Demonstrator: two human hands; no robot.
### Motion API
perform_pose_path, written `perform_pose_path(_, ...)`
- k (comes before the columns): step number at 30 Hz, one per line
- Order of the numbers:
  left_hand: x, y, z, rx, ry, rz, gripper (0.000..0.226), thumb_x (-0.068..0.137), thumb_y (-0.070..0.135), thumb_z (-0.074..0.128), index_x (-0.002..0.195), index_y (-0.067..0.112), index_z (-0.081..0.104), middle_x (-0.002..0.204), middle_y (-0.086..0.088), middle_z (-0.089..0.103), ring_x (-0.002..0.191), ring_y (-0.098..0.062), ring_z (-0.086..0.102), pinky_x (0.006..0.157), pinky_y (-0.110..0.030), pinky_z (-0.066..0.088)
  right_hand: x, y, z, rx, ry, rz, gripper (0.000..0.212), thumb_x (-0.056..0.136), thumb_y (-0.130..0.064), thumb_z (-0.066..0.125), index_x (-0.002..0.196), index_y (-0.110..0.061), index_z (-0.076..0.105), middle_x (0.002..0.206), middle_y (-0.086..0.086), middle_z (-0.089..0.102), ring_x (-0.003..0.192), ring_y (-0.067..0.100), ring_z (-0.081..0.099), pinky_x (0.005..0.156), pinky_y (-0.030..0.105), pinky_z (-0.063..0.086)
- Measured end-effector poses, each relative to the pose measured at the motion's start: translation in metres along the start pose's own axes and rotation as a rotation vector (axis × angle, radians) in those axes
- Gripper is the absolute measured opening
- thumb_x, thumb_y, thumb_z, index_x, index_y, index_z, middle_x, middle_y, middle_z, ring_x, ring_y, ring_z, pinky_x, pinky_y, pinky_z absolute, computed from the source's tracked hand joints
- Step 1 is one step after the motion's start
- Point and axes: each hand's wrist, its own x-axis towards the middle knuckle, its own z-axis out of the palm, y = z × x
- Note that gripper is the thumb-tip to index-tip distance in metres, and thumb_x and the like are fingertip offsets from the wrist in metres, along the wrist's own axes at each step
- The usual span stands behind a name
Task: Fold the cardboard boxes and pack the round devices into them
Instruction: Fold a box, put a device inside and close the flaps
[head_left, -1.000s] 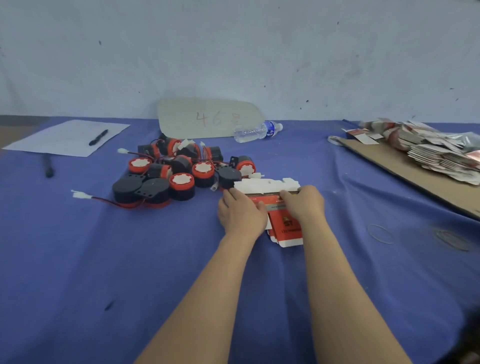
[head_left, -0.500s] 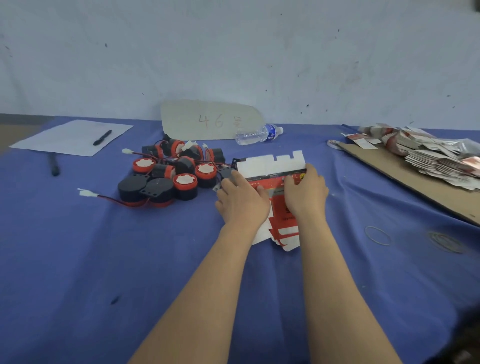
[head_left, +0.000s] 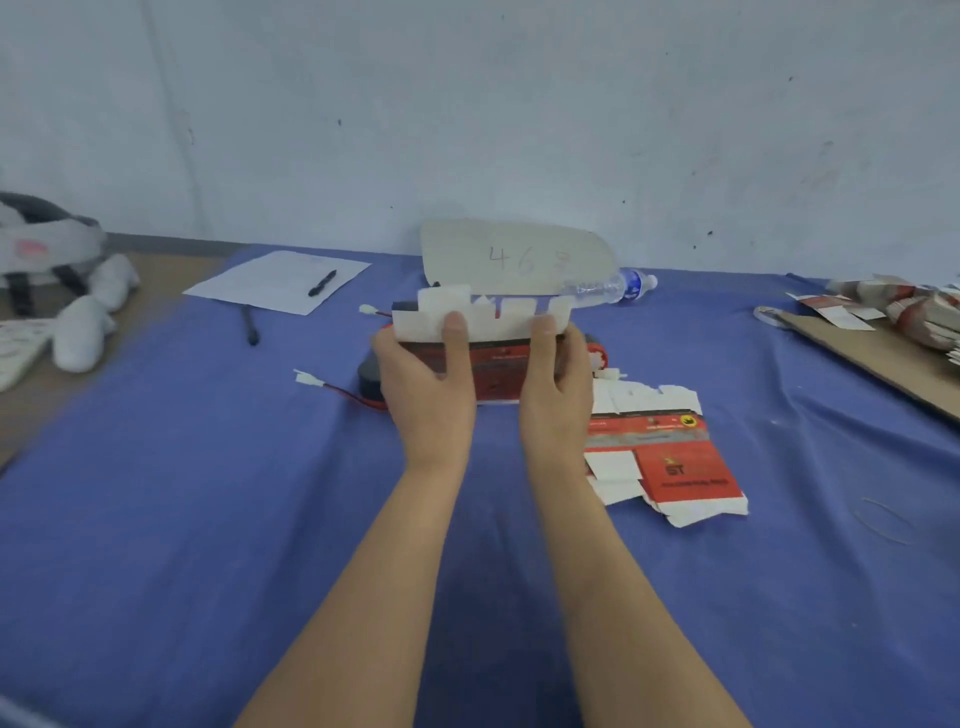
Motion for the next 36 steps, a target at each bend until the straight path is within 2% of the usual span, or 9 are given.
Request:
perform_pose_path(4, 0.0, -0.034, -0.021, 0.015, -0.129, 0.077, 0.02, 0.095, 0.019, 0.043, 0.115, 0.02, 0.044, 0.121, -0.001, 0.054, 0.115, -0.024, 0.05, 0.101, -0.038, 0.042, -0.011, 0.022, 0.002, 0.021, -0.137, 0.079, 0.028, 0.101, -0.037, 0.041, 0.095, -0.026, 0.066, 0.092, -0.014, 0.07, 0.09, 0.0, 0.062, 0.076, 0.014, 0.048)
perform_pose_path(6, -0.003, -0.039, -0.023, -0.064, -0.23, 0.069, 0.033, 0.091, 0.028, 0.033, 0.122, 0.034, 0.043, 0.131, 0.012, 0.048, 0.127, -0.012, 0.043, 0.108, -0.028, 0.036, -0.012, 0.028, 0.005, -0.032, -0.199, 0.076, 0.026, 0.1, -0.035, 0.044, 0.103, -0.02, 0.066, 0.097, -0.007, 0.069, 0.092, 0.003, 0.062, 0.078, 0.018, 0.048)
perform_pose_path(9, -0.004, -0.04, -0.024, -0.15, -0.307, 0.017, 0.034, 0.092, 0.036, 0.031, 0.12, 0.044, 0.048, 0.133, 0.018, 0.051, 0.122, 0.008, 0.044, 0.097, -0.008, 0.036, -0.011, 0.031, 0.006, -0.012, -0.262, 0.172, 0.037, 0.095, -0.039, 0.052, 0.128, -0.022, 0.054, 0.116, -0.001, 0.066, 0.105, 0.007, 0.062, 0.089, 0.023, 0.05)
perform_pose_path(12, 0.0, -0.041, -0.026, -0.227, -0.314, -0.112, 0.029, 0.089, 0.043, 0.034, 0.102, 0.047, 0.06, 0.112, 0.018, 0.065, 0.11, -0.003, 0.057, 0.092, -0.022, 0.046, -0.006, 0.036, -0.001, 0.059, -0.379, 0.206, 0.046, 0.094, -0.037, 0.056, 0.138, -0.028, 0.046, 0.122, -0.001, 0.064, 0.113, 0.011, 0.061, 0.098, 0.032, 0.049)
perform_pose_path(16, 0.003, -0.044, -0.025, -0.299, -0.262, -0.245, 0.031, 0.098, 0.039, 0.037, 0.103, 0.031, 0.065, 0.102, 0.007, 0.07, 0.098, -0.012, 0.064, 0.079, -0.027, 0.048, -0.008, 0.044, -0.001, 0.003, -0.42, 0.196, 0.035, 0.097, -0.018, 0.049, 0.13, -0.028, 0.054, 0.105, -0.015, 0.068, 0.097, 0.002, 0.063, 0.073, 0.008, 0.047)
perform_pose_path(21, -0.006, -0.048, -0.024, -0.057, -0.355, -0.039, 0.032, 0.098, 0.05, 0.033, 0.114, 0.036, 0.057, 0.115, 0.012, 0.063, 0.109, 0.003, 0.056, 0.097, -0.026, 0.045, -0.012, 0.048, 0.0, -0.228, -0.315, 0.103, 0.054, 0.091, 0.003, 0.039, 0.107, -0.049, 0.044, 0.099, -0.033, 0.048, 0.085, -0.024, 0.05, 0.062, -0.004, 0.037)
perform_pose_path(28, -0.005, -0.051, -0.026, 0.078, -0.522, -0.01, 0.048, 0.101, 0.015, 0.038, 0.148, 0.023, 0.031, 0.147, 0.009, 0.039, 0.135, -0.007, 0.035, 0.114, -0.033, 0.03, -0.008, 0.049, -0.006, -0.29, -0.336, 0.169, 0.038, 0.098, -0.008, 0.038, 0.132, -0.022, 0.048, 0.107, -0.004, 0.058, 0.087, 0.005, 0.053, 0.065, 0.013, 0.04)
perform_pose_path(33, 0.002, -0.051, -0.031, 0.106, -0.406, -0.041, 0.048, 0.097, -0.002, 0.035, 0.135, 0.028, 0.038, 0.134, 0.004, 0.047, 0.119, -0.012, 0.048, 0.089, -0.008, 0.041, -0.011, 0.041, -0.004, -0.042, -0.567, 0.207, 0.065, 0.085, -0.06, 0.054, 0.143, -0.035, 0.038, 0.138, -0.017, 0.049, 0.129, 0.002, 0.043, 0.102, 0.016, 0.034)
perform_pose_path(36, 0.005, -0.049, -0.033, 0.072, -0.376, -0.082, 0.047, 0.096, -0.003, 0.036, 0.123, 0.036, 0.039, 0.126, 0.006, 0.051, 0.11, -0.01, 0.05, 0.077, 0.001, 0.041, -0.01, 0.039, -0.004, 0.104, -0.617, 0.346, 0.053, 0.077, -0.073, 0.05, 0.123, -0.049, 0.05, 0.121, -0.031, 0.059, 0.124, 0.005, 0.049, 0.098, 0.012, 0.037)
